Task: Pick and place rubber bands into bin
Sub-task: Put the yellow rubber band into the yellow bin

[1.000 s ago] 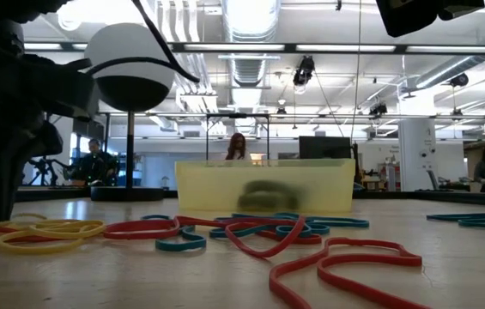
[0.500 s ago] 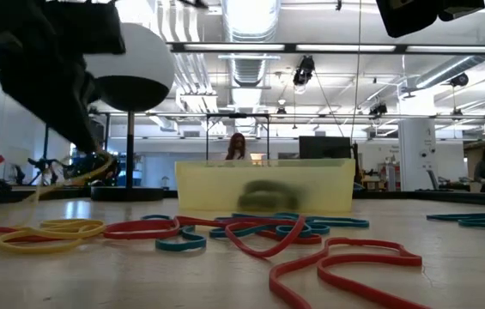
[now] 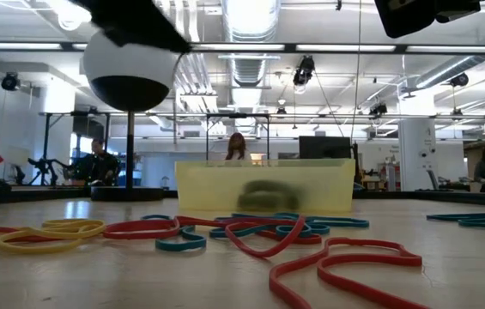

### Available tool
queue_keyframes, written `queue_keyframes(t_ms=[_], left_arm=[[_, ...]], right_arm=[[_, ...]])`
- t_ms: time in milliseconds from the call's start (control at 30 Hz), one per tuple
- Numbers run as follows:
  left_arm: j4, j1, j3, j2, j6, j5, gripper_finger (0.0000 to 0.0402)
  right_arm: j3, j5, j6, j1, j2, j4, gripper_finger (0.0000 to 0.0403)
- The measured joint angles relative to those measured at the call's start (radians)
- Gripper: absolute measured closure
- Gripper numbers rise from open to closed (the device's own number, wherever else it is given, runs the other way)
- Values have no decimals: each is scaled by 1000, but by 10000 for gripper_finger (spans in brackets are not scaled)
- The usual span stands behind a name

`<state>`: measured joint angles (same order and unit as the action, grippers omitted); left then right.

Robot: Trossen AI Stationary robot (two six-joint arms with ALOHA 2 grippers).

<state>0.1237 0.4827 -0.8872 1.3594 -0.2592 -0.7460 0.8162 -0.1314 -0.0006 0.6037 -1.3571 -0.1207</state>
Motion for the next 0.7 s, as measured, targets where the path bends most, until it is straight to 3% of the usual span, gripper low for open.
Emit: queue_keyframes(t_ms=[300,700], left_arm=[[-310,-126,0,-5,336,-2,401],[-344,-373,16,15,294,99,401]], right_arm=[[0,-60,0,0,0,-4,344],[-1,-81,-7,0,1,-32,346]])
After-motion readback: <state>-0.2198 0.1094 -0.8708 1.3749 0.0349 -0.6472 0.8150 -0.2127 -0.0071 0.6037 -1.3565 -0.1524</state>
